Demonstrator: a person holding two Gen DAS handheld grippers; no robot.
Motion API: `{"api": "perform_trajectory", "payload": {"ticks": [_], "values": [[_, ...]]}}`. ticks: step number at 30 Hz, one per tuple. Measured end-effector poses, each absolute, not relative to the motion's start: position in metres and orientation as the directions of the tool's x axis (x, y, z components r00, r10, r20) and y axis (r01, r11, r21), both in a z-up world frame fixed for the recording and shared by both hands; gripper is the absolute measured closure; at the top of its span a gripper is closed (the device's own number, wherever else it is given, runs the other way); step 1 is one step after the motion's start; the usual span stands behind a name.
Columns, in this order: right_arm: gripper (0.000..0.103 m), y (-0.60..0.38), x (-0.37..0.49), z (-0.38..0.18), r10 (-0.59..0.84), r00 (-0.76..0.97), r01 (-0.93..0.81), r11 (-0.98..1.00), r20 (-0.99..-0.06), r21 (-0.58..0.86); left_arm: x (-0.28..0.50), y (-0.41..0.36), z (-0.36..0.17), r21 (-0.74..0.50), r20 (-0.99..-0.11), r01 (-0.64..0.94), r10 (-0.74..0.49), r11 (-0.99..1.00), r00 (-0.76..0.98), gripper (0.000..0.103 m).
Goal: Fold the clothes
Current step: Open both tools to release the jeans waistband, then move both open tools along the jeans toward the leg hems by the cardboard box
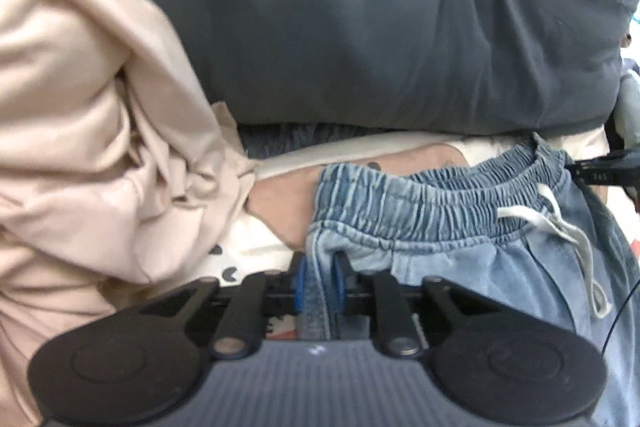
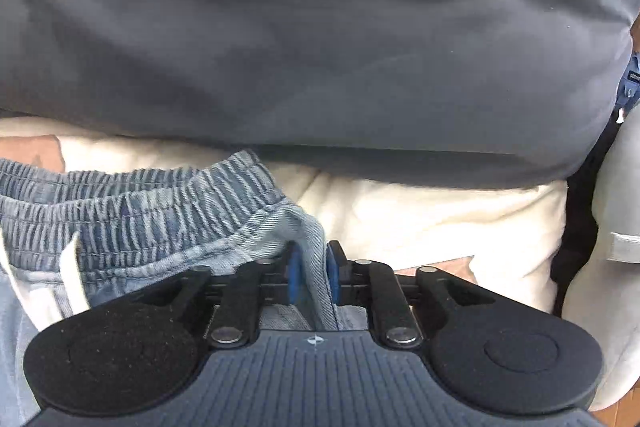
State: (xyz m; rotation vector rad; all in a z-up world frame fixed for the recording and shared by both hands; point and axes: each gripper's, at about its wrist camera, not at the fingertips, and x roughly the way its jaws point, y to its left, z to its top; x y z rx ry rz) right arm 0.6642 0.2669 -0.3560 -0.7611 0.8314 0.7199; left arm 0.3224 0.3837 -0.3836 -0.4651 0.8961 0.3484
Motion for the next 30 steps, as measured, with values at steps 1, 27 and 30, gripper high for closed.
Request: {"api": "perform_trajectory", "payload": {"ticks": [1, 27, 30], "values": [[0.075, 0.265, 0.665, -0.353, 0.256, 0.478, -0.799, 0.523, -0.840, -0.296, 0.321, 0.384, -0.380, -0.237, -0.807, -0.477, 0.103, 0.846, 0.582, 0.083], [0.077, 0.278, 0.624, -0.369, 0.355, 0.349, -0.847, 0.515, -0.867, -0.130, 0.381, 0.354, -0.396, -0.308, -0.772, -0.327, -0.034, 0.893, 0.634, 0.092], [0.077, 0.278, 0.629, -0.363, 0.327, 0.319, -0.830, 0.549, -0.890, -0.096, 0.383, 0.351, -0.392, -0.285, -0.787, -0.324, -0.027, 0.902, 0.616, 0.092]]}}
